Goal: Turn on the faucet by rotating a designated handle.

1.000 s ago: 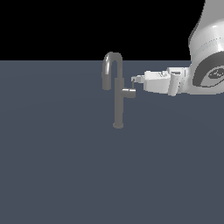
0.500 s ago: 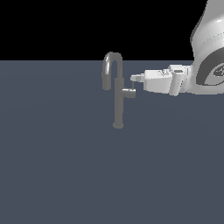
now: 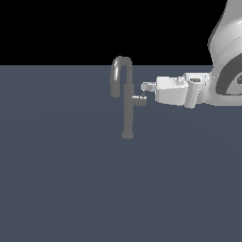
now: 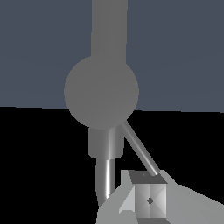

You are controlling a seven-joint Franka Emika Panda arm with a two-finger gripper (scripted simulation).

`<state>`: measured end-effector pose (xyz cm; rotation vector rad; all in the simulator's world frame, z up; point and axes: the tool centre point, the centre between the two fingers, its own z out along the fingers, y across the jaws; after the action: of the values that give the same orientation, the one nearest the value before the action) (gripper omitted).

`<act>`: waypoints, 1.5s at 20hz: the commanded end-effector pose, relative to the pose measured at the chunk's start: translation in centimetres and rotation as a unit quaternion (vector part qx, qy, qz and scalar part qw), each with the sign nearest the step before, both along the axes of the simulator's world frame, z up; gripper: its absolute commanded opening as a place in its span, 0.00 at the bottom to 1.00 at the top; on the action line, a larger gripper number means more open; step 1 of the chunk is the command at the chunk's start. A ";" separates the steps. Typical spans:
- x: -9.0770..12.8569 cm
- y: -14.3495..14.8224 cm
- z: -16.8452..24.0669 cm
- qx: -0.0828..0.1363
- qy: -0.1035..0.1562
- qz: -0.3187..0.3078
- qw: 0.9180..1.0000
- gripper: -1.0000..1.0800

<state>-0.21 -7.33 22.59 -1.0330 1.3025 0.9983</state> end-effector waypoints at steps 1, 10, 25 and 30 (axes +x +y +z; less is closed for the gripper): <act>-0.8 0.2 -1.2 0.001 0.006 0.001 1.000 0.00; -1.8 0.5 -3.2 0.001 0.001 0.002 1.000 0.00; -1.7 0.5 -8.4 0.003 0.011 0.002 1.000 0.00; -0.6 -0.2 -5.5 0.003 -0.018 0.005 1.000 0.00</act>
<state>-1.06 -7.63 18.15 -1.0560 1.2503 0.9845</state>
